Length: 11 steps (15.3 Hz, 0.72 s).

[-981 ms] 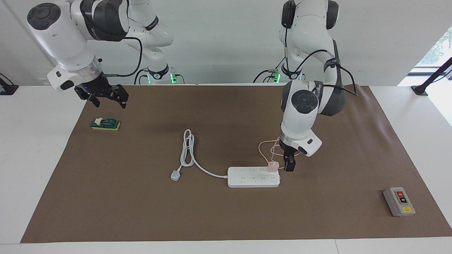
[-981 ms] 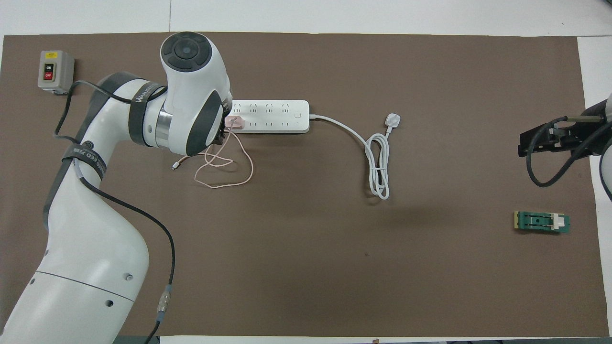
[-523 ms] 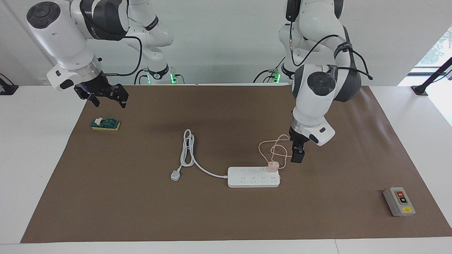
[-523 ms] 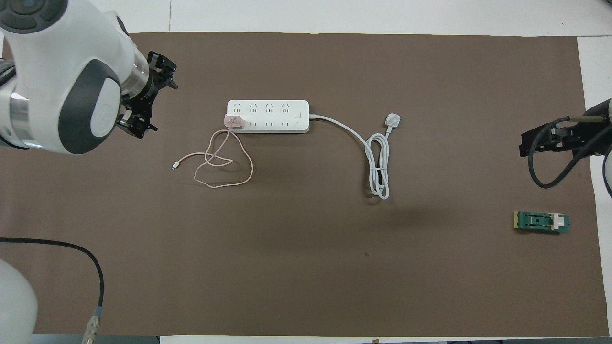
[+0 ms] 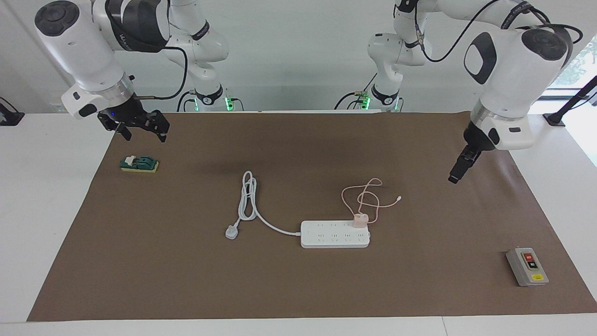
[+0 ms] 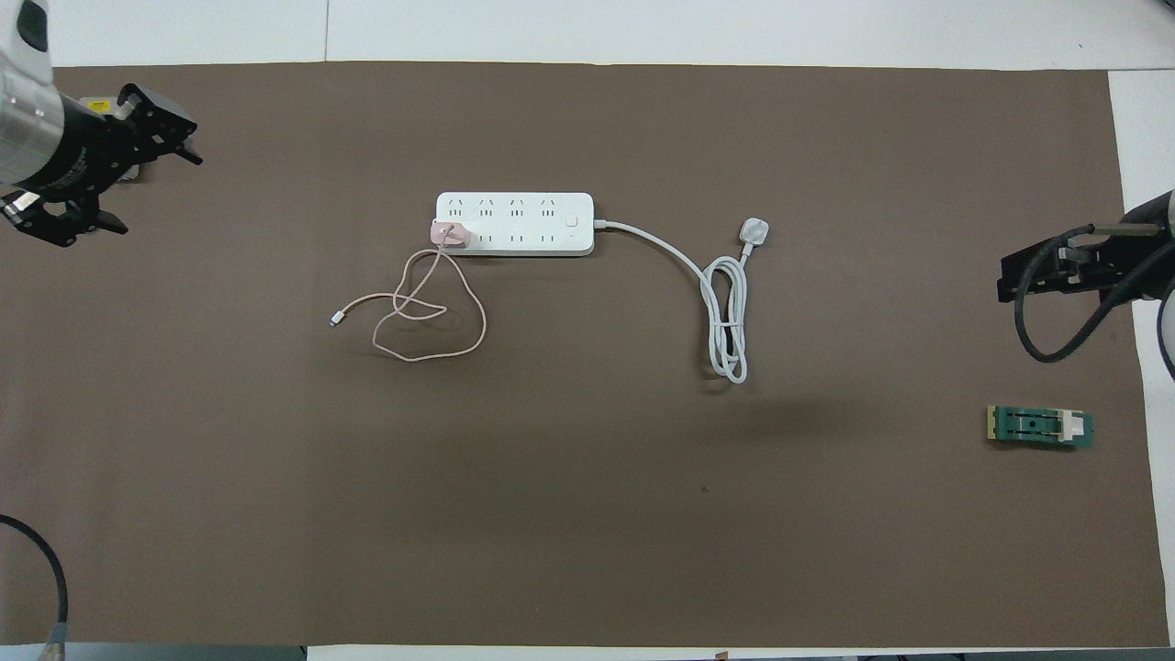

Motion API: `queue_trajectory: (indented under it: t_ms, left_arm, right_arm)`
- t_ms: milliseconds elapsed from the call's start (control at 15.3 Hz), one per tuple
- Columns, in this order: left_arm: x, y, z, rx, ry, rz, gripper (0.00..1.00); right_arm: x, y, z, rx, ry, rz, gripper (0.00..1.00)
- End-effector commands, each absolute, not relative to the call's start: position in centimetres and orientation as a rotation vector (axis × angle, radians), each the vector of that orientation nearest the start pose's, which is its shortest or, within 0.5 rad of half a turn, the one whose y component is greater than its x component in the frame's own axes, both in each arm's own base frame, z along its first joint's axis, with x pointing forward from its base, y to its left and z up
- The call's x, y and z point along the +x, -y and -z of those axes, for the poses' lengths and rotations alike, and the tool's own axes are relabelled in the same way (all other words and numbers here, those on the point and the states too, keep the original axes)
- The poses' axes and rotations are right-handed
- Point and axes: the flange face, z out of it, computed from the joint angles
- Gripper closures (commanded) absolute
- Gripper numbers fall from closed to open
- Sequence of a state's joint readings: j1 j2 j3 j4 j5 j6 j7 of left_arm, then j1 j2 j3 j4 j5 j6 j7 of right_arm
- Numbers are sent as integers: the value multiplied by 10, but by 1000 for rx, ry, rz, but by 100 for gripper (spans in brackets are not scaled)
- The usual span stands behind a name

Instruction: Plug charger into power strip

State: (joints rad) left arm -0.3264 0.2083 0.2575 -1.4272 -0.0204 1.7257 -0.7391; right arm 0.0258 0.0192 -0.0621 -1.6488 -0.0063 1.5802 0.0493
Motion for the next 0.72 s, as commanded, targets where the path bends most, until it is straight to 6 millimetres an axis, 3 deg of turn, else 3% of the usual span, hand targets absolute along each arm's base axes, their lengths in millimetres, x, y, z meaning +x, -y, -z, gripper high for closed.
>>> queue_trajectory:
  t_ms: [0,196,393,523,654]
  left_arm:
    - [607,40,-606,-3021,859,153,0]
    - [565,20,-619,-3085,577,18,0]
    - [528,4,-620,-3120,442,-4,0]
    - [519,-5,-625,-3130,437,24,0]
    - [534,-11,-636,-3132,476,173,0]
  right_arm:
    - [551,23,-581,-3151,-108,-153,0]
    - [551,24,-582,-3151,-110,-153,0]
    - [551,24,-581,-3151,-110,-153,0]
    - [551,24,-581,-3151,-110,-153,0]
    - [551,24,-581,-3151,-110,-153,0]
